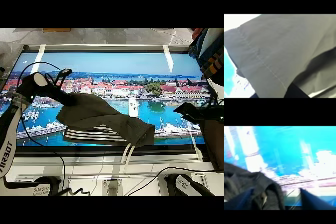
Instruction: Fold the clothes and pants, and hang the long-sleeved shirts on hangers.
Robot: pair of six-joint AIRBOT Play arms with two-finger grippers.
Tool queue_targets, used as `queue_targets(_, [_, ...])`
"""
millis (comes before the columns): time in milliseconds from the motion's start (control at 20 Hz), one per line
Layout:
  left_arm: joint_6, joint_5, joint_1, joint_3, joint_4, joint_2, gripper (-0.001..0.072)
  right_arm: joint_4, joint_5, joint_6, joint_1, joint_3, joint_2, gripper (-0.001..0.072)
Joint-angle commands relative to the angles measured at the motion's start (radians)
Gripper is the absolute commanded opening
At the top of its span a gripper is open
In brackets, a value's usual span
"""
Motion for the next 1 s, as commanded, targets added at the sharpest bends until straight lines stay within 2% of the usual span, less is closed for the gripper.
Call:
queue_targets(0, [-0.034,-0.068,0.026,-0.032,-0.063,0.003,0.0007,0.037,0.065,-0.043,0.119,-0.024,-0.002,0.0430])
queue_targets(100, [-0.037,-0.051,0.010,-0.073,-0.128,0.002,0.0007,0.038,0.070,-0.043,0.235,-0.064,-0.002,0.0435])
queue_targets(200, [-0.037,-0.022,-0.004,-0.099,-0.129,0.001,0.0007,0.050,0.060,-0.043,0.357,-0.106,-0.002,0.0436])
queue_targets(250, [-0.037,-0.020,-0.008,-0.101,-0.128,0.001,0.0008,0.050,0.055,-0.042,0.414,-0.121,-0.002,0.0467])
queue_targets(350, [-0.037,-0.021,-0.011,-0.101,-0.129,0.001,0.0008,0.050,0.007,-0.028,0.520,-0.141,-0.002,0.0648])
queue_targets(600, [-0.037,-0.023,-0.012,-0.101,-0.129,0.001,0.0008,0.032,-0.126,0.157,0.681,-0.145,-0.025,0.0648])
queue_targets(650, [-0.037,-0.023,-0.012,-0.101,-0.129,0.001,0.0008,0.025,-0.140,0.168,0.700,-0.145,-0.039,0.0588])
queue_targets(750, [-0.037,-0.023,-0.012,-0.101,-0.130,0.001,0.0008,0.024,-0.221,0.168,0.729,-0.145,-0.061,0.0357])
queue_targets(850, [-0.039,-0.022,-0.011,-0.100,-0.159,0.005,0.0008,0.023,-0.311,0.168,0.730,-0.132,-0.060,0.0029])
queue_targets(950, [-0.045,-0.021,-0.007,-0.099,-0.189,0.023,0.0008,-0.002,-0.321,0.167,0.706,-0.073,-0.060,0.0025])
